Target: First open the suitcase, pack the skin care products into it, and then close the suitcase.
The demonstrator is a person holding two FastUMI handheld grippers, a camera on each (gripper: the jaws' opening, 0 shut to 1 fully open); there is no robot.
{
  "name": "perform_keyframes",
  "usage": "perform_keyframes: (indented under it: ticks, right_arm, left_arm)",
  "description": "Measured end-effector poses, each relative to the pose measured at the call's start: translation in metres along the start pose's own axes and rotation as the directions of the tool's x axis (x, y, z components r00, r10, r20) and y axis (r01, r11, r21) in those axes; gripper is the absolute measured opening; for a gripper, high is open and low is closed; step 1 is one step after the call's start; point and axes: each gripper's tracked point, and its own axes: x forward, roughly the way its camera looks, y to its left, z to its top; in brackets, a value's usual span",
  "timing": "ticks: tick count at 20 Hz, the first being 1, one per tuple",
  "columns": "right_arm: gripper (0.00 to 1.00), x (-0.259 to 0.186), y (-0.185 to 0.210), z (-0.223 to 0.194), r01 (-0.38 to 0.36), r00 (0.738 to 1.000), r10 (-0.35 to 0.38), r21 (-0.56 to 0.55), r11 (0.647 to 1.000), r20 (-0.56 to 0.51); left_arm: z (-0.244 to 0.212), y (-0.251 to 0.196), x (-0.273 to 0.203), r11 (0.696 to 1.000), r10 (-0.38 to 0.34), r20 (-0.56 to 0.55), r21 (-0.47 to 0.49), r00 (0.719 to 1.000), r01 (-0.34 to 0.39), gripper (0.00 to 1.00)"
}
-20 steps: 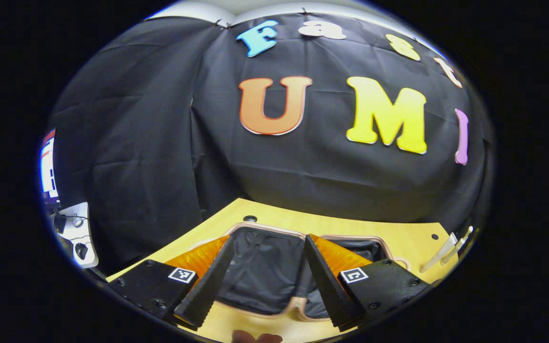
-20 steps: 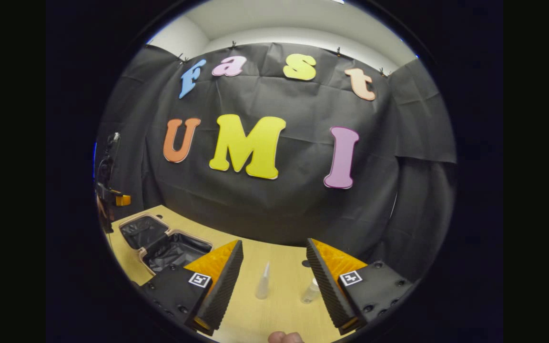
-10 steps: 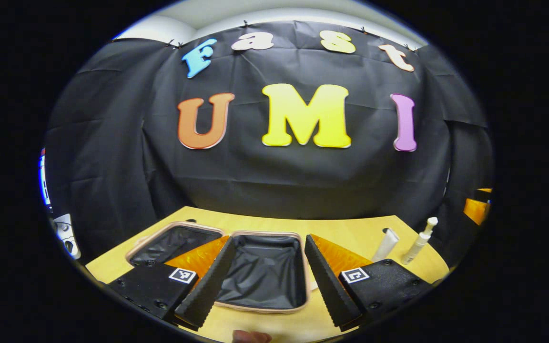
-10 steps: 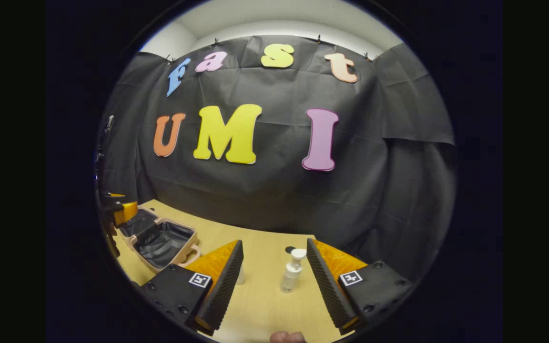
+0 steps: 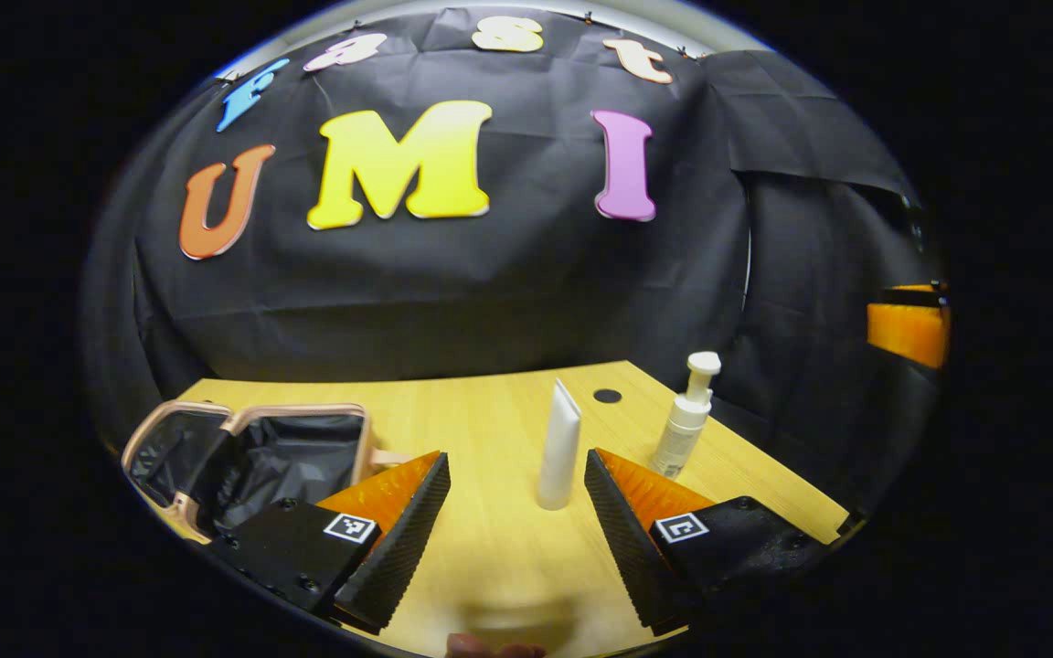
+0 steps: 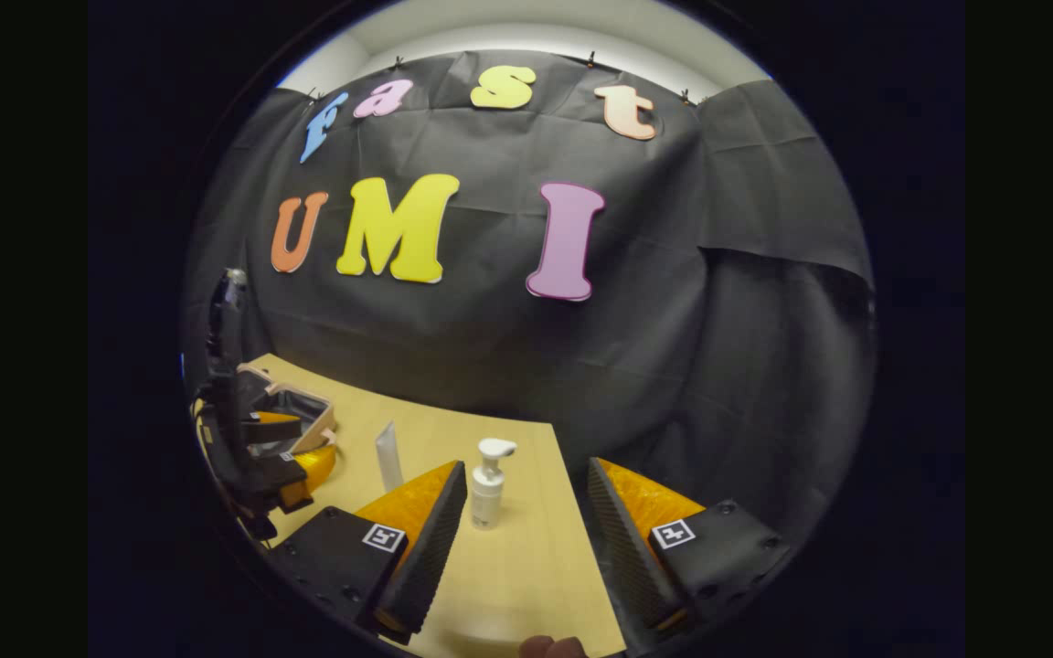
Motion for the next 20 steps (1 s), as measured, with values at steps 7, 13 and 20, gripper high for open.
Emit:
perform_keyframes:
  ticks: [7,13,20]
  right_arm:
    - [0.79,-0.007,-0.039,0.005,0.08,0.996,-0.08,0.01,0.997,-0.028]
    - [0.8,0.001,-0.036,-0.024,0.075,0.992,-0.073,0.013,0.997,-0.099]
    - [0.8,0.028,-0.019,-0.046,0.014,0.992,-0.011,0.021,1.0,-0.128]
  left_arm:
    - [-0.053,-0.012,0.08,1.0,-0.007,-0.127,-0.027,0.992,0.004,0.95]
    - [-0.08,-0.005,0.121,1.0,0.01,-0.227,0.007,0.974,-0.009,0.93]
    - [-0.083,-0.016,0.13,0.997,-0.042,-0.261,0.05,0.964,0.057,0.49]
